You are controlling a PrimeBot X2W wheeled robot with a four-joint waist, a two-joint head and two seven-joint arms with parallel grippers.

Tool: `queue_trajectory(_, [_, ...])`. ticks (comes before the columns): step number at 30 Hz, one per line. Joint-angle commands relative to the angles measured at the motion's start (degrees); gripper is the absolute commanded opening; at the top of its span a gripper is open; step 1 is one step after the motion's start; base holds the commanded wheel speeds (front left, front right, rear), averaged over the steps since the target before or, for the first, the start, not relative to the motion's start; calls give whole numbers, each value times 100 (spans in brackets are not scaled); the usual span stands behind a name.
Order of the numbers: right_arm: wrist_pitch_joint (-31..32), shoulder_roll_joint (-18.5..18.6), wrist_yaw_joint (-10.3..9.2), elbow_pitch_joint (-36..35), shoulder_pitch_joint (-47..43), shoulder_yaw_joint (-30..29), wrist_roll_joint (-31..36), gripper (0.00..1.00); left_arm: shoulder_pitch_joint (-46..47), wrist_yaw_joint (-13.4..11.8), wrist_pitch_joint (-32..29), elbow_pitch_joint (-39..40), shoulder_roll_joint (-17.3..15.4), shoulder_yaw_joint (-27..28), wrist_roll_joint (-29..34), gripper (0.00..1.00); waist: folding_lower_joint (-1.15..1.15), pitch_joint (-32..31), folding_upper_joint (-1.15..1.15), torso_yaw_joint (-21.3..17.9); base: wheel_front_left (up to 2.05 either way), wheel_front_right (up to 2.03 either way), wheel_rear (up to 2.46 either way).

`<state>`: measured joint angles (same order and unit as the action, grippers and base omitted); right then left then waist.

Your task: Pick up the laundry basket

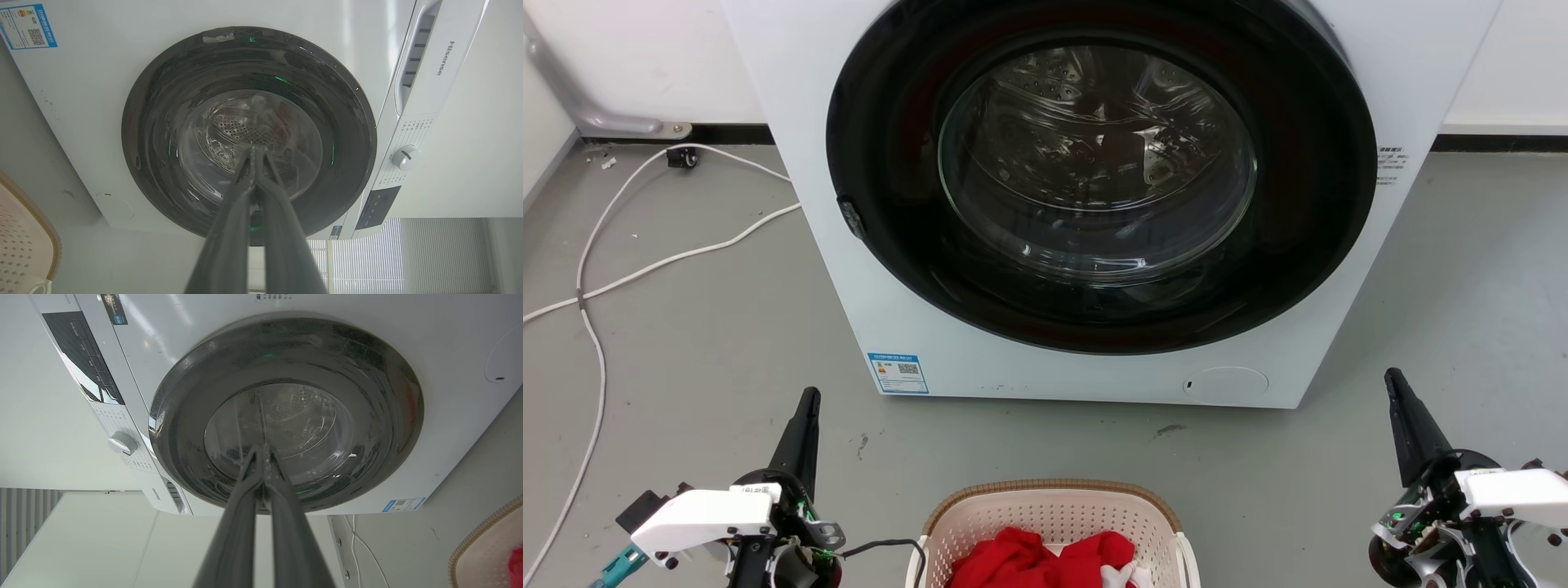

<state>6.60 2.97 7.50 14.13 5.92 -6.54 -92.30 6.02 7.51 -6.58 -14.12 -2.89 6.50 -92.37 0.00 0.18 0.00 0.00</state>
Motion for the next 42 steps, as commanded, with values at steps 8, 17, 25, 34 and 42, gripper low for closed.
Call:
queue_trajectory(8, [7,-18,-2,-20,66,-1,-23,0,47,19,-11,3,9,16,-10,0,0,0,0,0,0,0,0])
queue_trajectory(17, [-31,-6,-1,144,-150,18,16,100,-134,-3,32,-132,17,-50,7,100,0,1,0,0,0,0,0])
queue_trajectory(25, [-267,-6,-1,-68,-238,2,594,100,-165,-3,268,77,15,-107,562,100,0,8,0,-1,0,0,0])
queue_trajectory(34, [-507,-5,-1,-507,-347,82,1845,100,-197,-205,507,437,12,-185,1655,100,0,18,0,-7,0,0,0])
queue_trajectory(42, [-700,-5,-1,-872,-451,197,3075,100,-257,-489,701,667,10,-404,2696,100,0,20,0,-10,0,0,0])
